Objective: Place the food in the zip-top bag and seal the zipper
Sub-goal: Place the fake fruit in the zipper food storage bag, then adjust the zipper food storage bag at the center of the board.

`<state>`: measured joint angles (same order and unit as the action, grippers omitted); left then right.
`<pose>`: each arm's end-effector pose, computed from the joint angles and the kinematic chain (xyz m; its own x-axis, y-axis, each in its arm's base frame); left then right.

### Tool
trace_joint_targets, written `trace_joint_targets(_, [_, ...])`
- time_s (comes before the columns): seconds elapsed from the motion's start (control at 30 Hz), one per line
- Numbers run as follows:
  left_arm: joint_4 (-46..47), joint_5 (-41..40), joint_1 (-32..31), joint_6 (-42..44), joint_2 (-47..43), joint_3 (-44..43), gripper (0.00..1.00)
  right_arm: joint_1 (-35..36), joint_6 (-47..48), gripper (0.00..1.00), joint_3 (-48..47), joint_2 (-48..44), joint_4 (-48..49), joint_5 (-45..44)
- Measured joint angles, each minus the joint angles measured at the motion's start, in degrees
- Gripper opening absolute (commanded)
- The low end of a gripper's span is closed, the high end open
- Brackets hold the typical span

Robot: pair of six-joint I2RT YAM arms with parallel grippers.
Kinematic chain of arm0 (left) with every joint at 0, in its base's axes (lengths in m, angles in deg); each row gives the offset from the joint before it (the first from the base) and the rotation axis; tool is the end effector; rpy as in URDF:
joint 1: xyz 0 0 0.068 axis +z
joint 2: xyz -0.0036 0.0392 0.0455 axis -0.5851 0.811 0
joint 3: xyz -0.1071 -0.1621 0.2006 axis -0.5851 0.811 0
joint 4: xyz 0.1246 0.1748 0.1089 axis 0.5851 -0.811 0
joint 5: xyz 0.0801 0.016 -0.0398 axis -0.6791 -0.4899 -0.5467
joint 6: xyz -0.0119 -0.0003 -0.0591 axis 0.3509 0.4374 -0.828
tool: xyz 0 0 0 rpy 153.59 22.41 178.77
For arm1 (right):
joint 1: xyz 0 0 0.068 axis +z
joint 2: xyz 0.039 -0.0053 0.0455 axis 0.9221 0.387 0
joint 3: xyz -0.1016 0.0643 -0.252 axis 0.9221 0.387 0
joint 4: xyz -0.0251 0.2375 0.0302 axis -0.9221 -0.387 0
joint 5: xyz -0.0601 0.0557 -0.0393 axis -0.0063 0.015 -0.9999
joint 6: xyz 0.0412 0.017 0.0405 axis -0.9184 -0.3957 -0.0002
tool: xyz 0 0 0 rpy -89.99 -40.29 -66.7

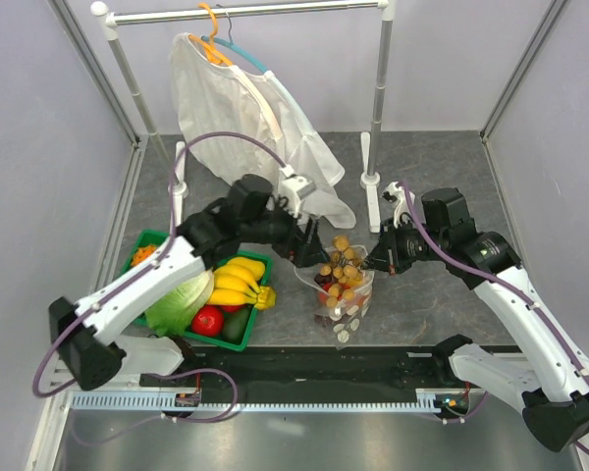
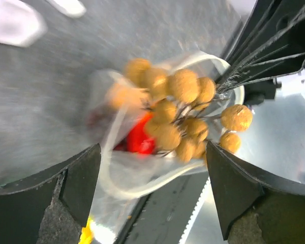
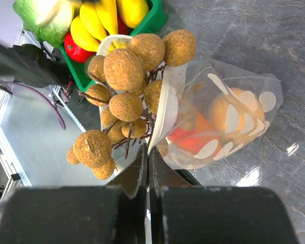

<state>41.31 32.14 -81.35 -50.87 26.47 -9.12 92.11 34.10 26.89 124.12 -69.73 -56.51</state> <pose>0.1763 -0.2049 0.3549 -0.6186 0.2566 -0.7426 0.7436 0.4966 -0.4477 0.1391 0.0912 0.3469 -0.7663 -0.1210 -0.6309 -0.5452 0.6419 0.5391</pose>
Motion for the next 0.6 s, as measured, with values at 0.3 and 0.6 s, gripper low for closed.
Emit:
trace_joint_targets(0.3, [-6.3,2.6,8.5,4.9,-5.9,2.9,0.84,0.0,0.1,0.0,0.0,0.0,0.0,0.0])
trace_joint_targets(0.6, [-9.0,2.0,7.1,5.0,2.8,3.5,0.34,0.0,0.1,0.0,0.0,0.0,0.0,0.0])
